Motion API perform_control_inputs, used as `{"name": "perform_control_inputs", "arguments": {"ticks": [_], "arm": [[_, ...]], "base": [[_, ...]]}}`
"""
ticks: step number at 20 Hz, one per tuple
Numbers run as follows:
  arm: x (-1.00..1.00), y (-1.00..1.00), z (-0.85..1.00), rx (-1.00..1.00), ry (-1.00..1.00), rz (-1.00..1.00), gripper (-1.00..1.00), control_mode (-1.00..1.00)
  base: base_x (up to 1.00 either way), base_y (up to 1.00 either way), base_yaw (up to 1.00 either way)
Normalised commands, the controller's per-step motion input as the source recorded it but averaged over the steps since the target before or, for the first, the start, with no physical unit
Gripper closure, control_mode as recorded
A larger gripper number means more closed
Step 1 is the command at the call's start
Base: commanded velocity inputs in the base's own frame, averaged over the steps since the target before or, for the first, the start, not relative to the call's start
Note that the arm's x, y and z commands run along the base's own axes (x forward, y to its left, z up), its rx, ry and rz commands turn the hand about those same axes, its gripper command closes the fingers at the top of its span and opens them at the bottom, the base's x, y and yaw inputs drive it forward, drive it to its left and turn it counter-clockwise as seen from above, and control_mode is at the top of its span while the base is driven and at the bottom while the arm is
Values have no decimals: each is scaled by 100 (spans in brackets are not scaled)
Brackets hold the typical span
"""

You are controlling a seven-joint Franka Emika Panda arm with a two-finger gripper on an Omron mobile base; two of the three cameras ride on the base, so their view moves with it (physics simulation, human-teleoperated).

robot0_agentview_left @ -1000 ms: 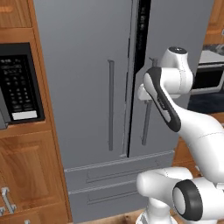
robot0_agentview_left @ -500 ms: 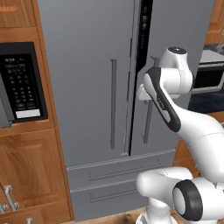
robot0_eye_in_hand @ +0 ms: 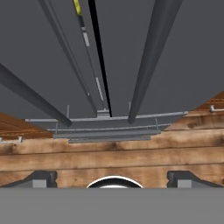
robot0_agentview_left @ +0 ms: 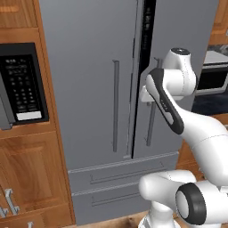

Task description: Retrieve a lemon from the fridge and place it on the cutting board with the fish.

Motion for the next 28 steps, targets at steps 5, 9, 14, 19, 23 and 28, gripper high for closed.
{"name": "perform_control_inputs", "arguments": {"ticks": [5, 9, 14, 19, 23, 28], "arm": [[0, 0, 0, 0, 0, 0, -100, 100], [0, 0, 0, 0, 0, 0, -100, 100], [0, 0, 0, 0, 0, 0, -100, 100], [0, 0, 0, 0, 0, 0, -100, 100], [0, 0, 0, 0, 0, 0, -100, 100], [0, 0, 0, 0, 0, 0, -100, -100]], "base": [[1, 14, 0], [2, 22, 0], [13, 28, 0], [35, 23, 0], [18, 17, 0], [1, 0, 0]]}}
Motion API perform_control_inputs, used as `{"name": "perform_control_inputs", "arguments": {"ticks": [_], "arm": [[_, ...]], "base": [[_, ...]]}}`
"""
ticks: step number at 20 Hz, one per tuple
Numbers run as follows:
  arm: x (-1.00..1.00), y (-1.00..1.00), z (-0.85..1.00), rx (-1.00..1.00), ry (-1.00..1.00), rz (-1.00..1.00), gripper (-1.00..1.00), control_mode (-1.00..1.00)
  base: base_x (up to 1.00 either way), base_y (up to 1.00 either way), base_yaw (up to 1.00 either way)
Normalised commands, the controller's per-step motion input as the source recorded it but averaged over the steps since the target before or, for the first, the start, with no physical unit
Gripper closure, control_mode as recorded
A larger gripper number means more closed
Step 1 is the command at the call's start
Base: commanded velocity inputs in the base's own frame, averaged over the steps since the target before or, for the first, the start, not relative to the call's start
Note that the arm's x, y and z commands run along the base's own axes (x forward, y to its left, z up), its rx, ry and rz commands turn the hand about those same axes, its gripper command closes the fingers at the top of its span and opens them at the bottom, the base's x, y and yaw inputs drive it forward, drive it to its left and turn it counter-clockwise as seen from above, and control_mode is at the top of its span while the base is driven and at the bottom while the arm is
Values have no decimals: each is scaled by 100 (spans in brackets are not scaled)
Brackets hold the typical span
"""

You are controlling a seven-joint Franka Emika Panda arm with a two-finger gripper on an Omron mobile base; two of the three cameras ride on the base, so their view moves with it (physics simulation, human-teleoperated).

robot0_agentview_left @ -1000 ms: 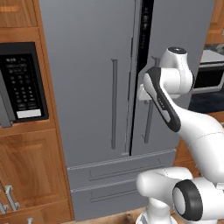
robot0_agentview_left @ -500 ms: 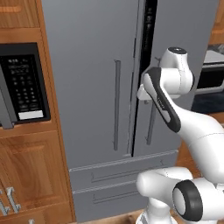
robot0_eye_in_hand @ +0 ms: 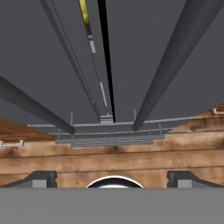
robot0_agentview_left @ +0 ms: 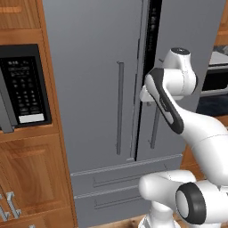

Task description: Retrieve a lemon from the fridge and place it on the cutting board with the fish.

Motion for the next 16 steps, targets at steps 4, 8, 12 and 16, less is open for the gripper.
{"name": "perform_control_inputs", "arguments": {"ticks": [4, 8, 12, 16], "arm": [[0, -23, 0, 0, 0, 0, -100, -100], [0, -18, 3, 0, -17, 0, -100, -100], [-12, -32, -1, 0, -31, 0, -100, -100], [4, -38, -34, -8, -5, -2, -100, -100]], "base": [[0, 0, 0], [0, 0, 0], [0, 0, 0], [0, 0, 0]]}}
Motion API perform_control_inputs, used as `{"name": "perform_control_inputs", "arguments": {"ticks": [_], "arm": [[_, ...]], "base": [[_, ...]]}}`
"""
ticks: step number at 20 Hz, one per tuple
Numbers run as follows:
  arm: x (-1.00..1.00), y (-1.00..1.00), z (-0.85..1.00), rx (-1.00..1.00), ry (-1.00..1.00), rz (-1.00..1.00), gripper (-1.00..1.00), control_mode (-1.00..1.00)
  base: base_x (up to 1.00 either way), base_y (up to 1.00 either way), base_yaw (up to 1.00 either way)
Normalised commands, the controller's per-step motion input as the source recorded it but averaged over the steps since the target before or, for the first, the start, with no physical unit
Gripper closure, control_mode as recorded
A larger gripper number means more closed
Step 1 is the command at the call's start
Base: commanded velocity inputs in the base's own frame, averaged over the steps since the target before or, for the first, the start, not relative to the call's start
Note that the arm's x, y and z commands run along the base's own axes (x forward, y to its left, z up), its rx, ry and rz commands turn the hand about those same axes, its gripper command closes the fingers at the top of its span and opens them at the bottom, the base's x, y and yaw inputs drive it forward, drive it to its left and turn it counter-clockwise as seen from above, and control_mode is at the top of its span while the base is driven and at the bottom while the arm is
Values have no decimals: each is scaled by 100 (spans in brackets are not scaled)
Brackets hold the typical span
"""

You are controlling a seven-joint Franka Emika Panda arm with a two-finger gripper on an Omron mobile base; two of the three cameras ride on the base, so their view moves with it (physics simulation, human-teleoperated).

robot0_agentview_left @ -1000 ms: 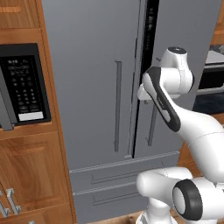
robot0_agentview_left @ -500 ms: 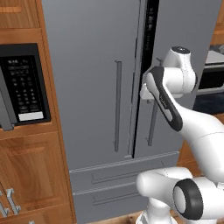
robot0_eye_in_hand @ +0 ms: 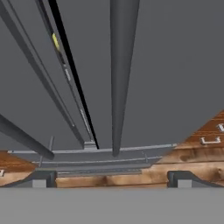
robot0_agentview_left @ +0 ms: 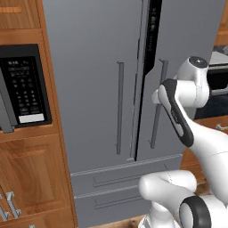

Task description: Retrieve a lemon from the fridge and place it on the cutting board with the fish.

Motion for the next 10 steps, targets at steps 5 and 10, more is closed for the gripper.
{"name": "perform_control_inputs", "arguments": {"ticks": [5, 10], "arm": [[36, -5, -6, -1, 0, 0, -100, -100], [22, 0, -1, 0, -2, 0, -100, -100]], "base": [[0, 0, 0], [0, 0, 0]]}}
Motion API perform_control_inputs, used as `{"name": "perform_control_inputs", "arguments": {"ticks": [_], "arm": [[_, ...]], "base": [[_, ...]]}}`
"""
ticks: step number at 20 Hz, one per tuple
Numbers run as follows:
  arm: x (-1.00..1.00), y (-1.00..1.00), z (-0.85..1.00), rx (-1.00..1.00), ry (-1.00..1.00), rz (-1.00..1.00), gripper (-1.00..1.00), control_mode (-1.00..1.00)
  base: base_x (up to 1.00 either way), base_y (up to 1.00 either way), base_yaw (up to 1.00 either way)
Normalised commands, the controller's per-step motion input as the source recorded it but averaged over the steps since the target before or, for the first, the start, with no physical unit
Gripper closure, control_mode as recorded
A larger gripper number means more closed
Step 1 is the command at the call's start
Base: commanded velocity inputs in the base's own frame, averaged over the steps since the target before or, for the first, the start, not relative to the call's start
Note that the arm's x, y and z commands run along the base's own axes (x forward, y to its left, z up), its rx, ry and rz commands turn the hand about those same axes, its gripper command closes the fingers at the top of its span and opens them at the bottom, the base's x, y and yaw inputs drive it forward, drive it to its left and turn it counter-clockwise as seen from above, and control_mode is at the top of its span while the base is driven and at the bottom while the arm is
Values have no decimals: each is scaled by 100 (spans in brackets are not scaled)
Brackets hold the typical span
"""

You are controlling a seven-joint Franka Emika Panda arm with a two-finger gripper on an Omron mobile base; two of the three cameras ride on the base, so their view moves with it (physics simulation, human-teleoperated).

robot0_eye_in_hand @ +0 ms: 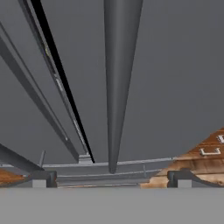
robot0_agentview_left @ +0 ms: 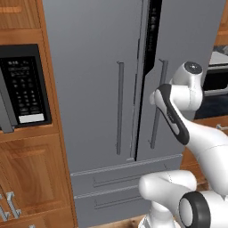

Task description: Retrieve a lemon from the fridge and place it on the cutting board with the fish.

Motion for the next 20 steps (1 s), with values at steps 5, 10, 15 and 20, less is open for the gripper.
{"name": "perform_control_inputs", "arguments": {"ticks": [5, 10, 15, 20], "arm": [[27, 0, -14, 0, -6, 0, -100, -100], [30, -4, -19, 0, -10, 0, -100, -100], [28, -1, -10, 0, -8, 0, -100, -100], [27, -1, 0, 0, -1, 2, -100, -100]], "base": [[0, 0, 0], [0, 0, 0], [0, 0, 0], [0, 0, 0]]}}
